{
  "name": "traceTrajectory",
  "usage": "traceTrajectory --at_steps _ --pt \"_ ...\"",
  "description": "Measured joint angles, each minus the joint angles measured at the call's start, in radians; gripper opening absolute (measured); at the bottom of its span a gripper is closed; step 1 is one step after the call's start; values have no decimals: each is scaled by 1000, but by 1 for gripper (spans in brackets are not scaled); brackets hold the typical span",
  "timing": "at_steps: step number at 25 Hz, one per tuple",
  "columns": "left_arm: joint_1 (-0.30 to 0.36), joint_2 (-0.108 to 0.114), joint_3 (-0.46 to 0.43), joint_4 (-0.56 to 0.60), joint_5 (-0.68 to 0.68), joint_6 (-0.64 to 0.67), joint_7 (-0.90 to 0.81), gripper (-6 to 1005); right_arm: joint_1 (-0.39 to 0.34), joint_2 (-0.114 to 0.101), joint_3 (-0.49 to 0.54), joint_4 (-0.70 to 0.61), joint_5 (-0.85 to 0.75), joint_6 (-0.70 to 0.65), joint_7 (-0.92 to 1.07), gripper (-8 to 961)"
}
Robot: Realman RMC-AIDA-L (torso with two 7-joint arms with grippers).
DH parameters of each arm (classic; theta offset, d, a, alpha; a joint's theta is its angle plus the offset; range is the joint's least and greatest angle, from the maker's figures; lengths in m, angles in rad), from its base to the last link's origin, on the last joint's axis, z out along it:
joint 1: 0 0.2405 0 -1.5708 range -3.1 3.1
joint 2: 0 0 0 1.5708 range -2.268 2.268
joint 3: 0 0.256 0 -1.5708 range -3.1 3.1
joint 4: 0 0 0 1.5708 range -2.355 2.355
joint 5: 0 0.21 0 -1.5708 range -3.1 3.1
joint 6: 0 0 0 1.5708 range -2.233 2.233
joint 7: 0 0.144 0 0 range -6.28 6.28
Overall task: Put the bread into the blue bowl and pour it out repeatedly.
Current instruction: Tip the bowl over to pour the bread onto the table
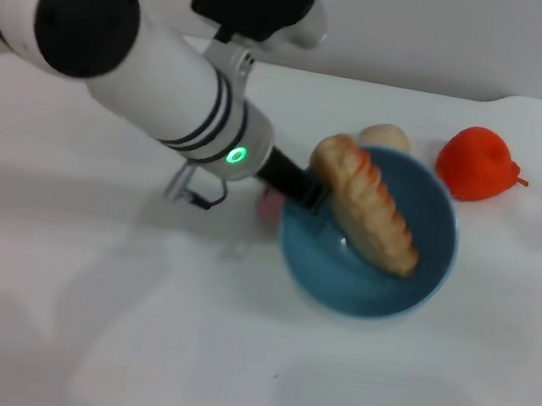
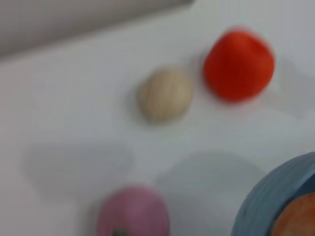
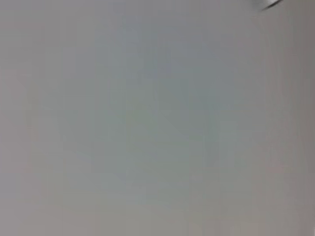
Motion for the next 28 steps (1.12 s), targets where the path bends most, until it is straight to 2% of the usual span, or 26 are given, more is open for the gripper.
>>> traceTrajectory --at_steps 1,4,6,13,18,21,28 --pt "-8 1 27 -35 0 105 5 0 -14 -1 24 31 31 -2 -28 514" --pt "-20 1 52 -80 0 209 9 0 -52 -2 82 82 71 -5 -84 515" --pt "-33 0 98 -131 1 322 15 0 -70 -2 122 111 73 -6 -99 515" --pt "-81 -9 234 -298 47 670 8 0 -80 -5 178 170 74 -7 -118 515" --pt "-140 -14 252 -434 63 780 -30 -1 -88 -5 192 173 75 -12 -133 514" --pt "-153 -14 251 -479 70 827 -37 -1 -89 -4 198 174 75 -13 -139 514" --pt "-141 -15 266 -487 189 992 -30 -1 -83 -5 213 198 76 -8 -178 514"
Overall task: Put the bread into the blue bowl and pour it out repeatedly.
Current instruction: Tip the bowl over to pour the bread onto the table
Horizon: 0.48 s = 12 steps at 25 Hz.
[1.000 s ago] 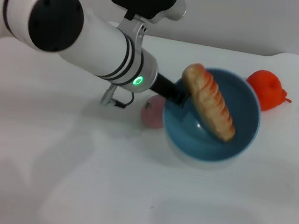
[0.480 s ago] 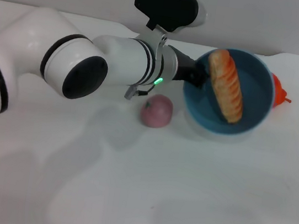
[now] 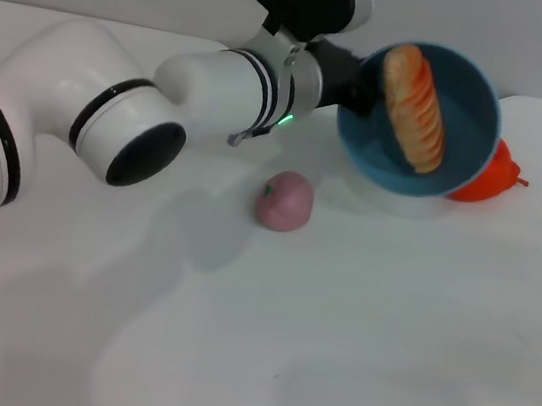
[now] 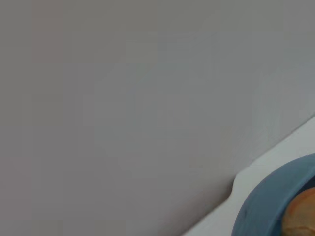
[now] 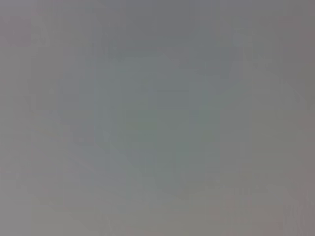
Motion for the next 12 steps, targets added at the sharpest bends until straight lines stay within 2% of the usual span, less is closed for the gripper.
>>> traceTrajectory --at_steps 6,12 --pt "30 0 101 -11 147 204 50 0 4 0 18 16 1 1 -5 514" --pt "60 1 134 -8 161 256 200 0 2 2 33 29 1 -6 -5 515"
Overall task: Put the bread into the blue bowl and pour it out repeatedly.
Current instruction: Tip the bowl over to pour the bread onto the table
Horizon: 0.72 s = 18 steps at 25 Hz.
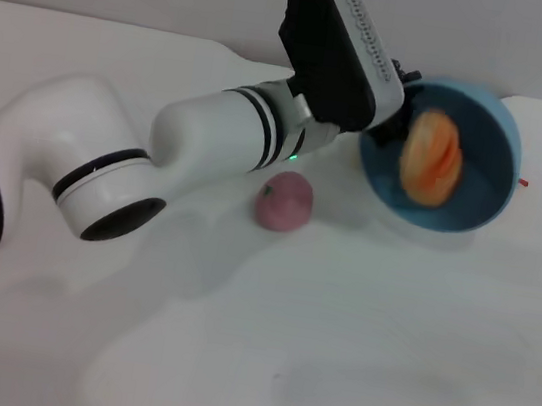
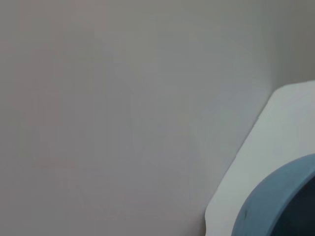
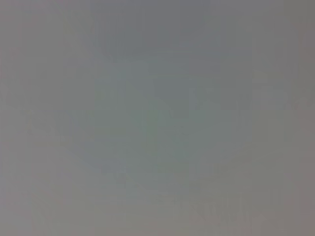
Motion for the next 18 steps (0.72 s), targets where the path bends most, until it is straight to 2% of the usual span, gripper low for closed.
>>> traceTrajectory --at_steps 6,14,18 --pt "42 0 -2 0 -17 103 98 -1 -7 3 1 5 0 -15 0 514" --pt "66 0 -12 -10 -93 120 98 0 -10 1 4 28 -4 -41 0 514" --pt "101 3 -42 50 -215 123 94 0 -7 0 -8 32 -19 -54 0 514"
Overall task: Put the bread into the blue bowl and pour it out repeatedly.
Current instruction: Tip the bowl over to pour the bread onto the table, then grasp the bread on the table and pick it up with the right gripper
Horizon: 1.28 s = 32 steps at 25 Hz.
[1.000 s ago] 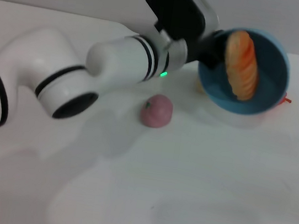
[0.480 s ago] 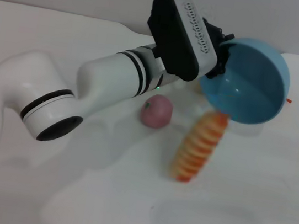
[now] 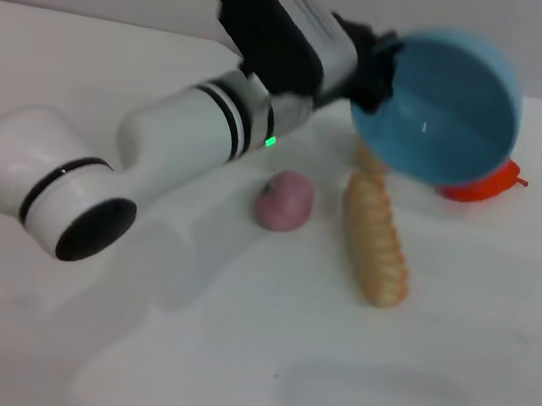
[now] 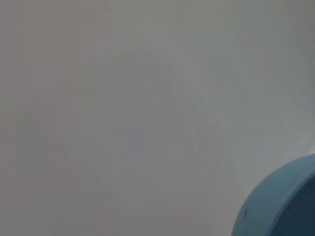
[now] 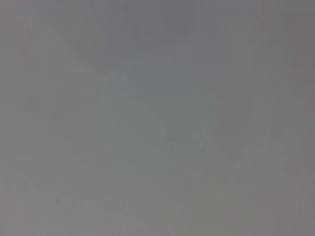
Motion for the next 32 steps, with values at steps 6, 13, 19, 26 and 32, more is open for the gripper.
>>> traceTrajectory --at_steps 6,13,19,26,32 --pt "136 10 -122 247 -110 -97 0 -1 23 -1 -9 -4 -94 -39 0 515" --pt "192 17 -422 475 -199 -706 -144 -1 95 -4 -9 -43 -296 50 169 515" --pt "159 17 -566 491 -190 -1075 -157 0 155 -5 -9 -218 -612 127 514 515" --pt "150 19 -655 487 -167 -1367 -152 0 269 -7 -8 -433 -1090 124 990 514" --pt "192 18 -655 510 -169 -1417 -151 -1 346 -7 -7 -401 -1202 139 1072 515"
